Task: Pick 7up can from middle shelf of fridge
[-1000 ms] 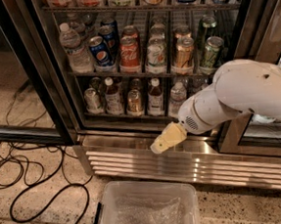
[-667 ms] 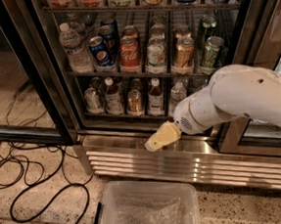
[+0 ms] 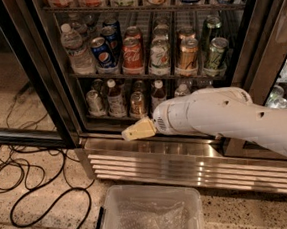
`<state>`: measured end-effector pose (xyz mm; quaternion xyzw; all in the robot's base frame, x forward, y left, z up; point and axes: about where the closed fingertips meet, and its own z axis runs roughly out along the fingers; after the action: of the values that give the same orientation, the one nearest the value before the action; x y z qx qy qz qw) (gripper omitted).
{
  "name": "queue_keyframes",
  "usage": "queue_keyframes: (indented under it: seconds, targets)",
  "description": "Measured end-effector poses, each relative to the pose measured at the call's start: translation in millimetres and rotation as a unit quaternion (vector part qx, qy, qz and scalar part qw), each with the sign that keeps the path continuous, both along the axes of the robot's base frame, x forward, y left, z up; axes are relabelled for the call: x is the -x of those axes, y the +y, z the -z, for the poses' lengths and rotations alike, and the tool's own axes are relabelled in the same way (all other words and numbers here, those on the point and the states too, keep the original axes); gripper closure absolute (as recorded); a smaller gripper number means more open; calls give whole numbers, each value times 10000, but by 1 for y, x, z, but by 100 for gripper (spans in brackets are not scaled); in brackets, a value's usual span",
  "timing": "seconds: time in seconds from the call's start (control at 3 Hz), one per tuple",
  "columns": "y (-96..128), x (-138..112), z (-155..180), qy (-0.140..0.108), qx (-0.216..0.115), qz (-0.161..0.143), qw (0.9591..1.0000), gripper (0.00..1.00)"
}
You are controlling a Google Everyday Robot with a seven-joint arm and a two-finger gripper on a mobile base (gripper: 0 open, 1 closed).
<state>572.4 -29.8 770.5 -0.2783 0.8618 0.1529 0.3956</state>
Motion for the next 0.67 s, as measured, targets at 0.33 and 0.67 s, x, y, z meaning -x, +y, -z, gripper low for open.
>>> queue_keyframes:
  seconds: [0.33,0.67]
  targets:
    - [5,-12,-15,-229,-252,188,9992,0]
    - [5,-12,-15,-229,-251,188,9992,0]
